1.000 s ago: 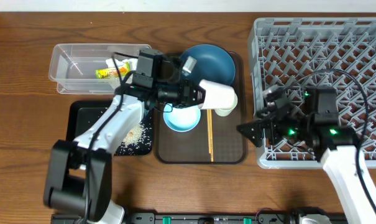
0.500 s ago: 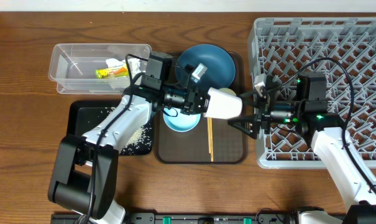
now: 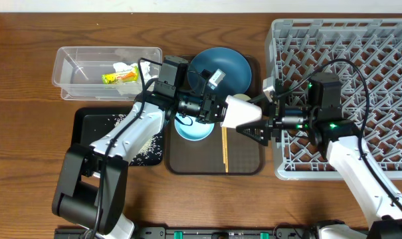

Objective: Sort waste into correct bins and load items into the dishwasher rack
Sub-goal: 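Pass the pink cup from the left gripper to the right gripper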

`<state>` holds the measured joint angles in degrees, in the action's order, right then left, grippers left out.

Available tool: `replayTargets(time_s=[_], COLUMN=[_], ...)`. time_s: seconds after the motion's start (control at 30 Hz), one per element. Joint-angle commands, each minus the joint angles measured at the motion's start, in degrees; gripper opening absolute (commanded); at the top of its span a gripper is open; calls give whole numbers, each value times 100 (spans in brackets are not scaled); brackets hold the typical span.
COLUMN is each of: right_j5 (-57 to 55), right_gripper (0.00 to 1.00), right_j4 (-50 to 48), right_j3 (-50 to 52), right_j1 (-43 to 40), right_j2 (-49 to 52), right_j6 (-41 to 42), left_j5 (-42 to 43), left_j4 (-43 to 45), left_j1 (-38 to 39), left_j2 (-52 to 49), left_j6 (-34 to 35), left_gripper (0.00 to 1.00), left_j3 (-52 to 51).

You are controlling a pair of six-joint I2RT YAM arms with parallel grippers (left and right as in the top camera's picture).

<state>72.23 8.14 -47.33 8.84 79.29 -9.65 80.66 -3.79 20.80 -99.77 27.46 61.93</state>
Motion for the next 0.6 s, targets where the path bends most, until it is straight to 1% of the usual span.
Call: replayTargets(time_s=[0.0,0.1,0.27,0.47,0.57], right_j5=[35,15,-2,-66,-319], right_gripper=[76,69,66,59,56], right_j4=[-7,-7,-7,0,48], right_j3=[-98,-98,-98,-98,-98], right_j1=[46,46,46,46,46], right_j2=[17,17,17,17,17], right_j6=[42,42,42,44,186], left_j5=[120,120,120,111,-109], left_j4=[28,28,28,28,24], left_j1=[13,13,13,13,13], left_j2=[0,0,0,0,0], left_j6=[55,57,55,52,50], left_gripper=[6,6,6,6,10], left_j3=[46,46,46,46,46])
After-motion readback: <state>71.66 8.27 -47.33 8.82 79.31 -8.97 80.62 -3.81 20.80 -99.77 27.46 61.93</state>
